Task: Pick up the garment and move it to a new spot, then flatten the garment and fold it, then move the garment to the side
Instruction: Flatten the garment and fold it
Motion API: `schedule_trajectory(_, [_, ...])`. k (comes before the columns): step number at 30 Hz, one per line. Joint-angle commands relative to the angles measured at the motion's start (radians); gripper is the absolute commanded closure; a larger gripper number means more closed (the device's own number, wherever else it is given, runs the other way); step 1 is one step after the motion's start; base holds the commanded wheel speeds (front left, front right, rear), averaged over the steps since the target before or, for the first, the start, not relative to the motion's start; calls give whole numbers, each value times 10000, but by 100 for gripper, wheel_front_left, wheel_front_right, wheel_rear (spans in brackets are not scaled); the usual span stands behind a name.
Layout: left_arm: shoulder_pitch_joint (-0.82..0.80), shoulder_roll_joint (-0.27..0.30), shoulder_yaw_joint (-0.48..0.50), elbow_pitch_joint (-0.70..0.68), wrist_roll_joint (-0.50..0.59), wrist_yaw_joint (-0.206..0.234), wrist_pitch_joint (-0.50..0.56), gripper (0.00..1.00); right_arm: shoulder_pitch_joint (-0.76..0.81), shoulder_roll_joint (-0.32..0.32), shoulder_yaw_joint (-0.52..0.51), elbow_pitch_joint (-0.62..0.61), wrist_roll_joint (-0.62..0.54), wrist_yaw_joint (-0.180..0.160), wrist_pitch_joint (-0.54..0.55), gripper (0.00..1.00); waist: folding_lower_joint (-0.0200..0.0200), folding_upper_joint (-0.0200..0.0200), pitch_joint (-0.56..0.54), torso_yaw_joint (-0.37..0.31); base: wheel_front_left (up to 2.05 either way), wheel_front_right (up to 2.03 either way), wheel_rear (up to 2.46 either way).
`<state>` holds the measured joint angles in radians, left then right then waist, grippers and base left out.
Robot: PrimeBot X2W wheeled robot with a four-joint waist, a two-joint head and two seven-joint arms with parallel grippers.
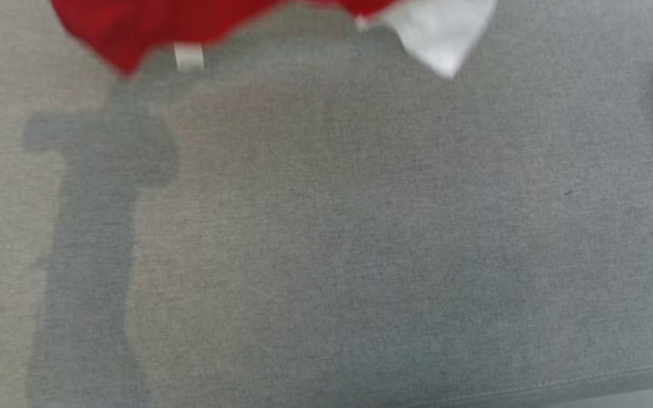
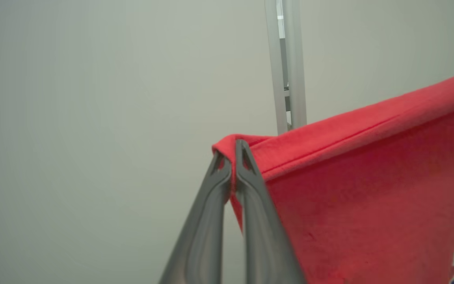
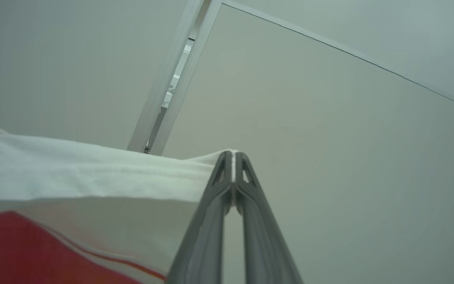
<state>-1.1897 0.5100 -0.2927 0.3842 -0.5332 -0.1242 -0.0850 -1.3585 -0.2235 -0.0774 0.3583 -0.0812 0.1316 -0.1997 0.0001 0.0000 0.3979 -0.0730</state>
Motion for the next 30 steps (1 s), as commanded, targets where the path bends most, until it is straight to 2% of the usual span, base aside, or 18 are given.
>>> schedule_trajectory(1, [-460, -12, 51, 266, 173, 18, -280, 100, -351, 37, -114, 206, -196, -21, -140, 100, -1, 0, 691, -299, 0, 0, 0])
schedule_trajectory(5, [-979, -271, 128, 1073, 217, 30, -1065, 100, -736, 126, -277, 720, -493, -22, -366, 100, -1, 0, 695, -208, 0, 0, 0])
schedule_trajectory(10, [128, -395, 15, 2101, -44, -17, -1476, 100, 493, 134, -343, 1086, -225, -25, -546, 100, -1, 0, 580, -125, 0, 0, 0])
schedule_trajectory(16, [2751, -903, 496, 3084, -731, -6, -1781, 100, 3359, 359, -344, 1123, 299, -34, -654, 100, -1, 0, 368, -125, 0, 0, 0])
schedule_trajectory(20, [4694, -1568, 1104, 3209, -884, -14, -1802, 100, 5583, 711, -318, 867, 785, -34, -655, 100, -1, 0, 95, -170, 0, 0, 0])
schedule_trajectory(22, [5592, -1863, 1398, 3081, -573, -3, -1806, 100, 6690, 810, -352, 623, 961, -35, -656, 100, -1, 0, -90, -159, 0, 0, 0])
schedule_trajectory(25, [6893, -2653, 1984, 2843, -368, 43, -1808, 100, 8294, 822, -176, 422, 1215, -33, -659, 100, -1, 0, -467, -122, 0, 0, 0])
schedule_trajectory(30, [8378, -3313, 2613, 2497, 197, -12, -1810, 100, 10044, 832, -92, 133, 1737, -33, -661, 100, -1, 0, -1069, -158, 0, 0, 0])
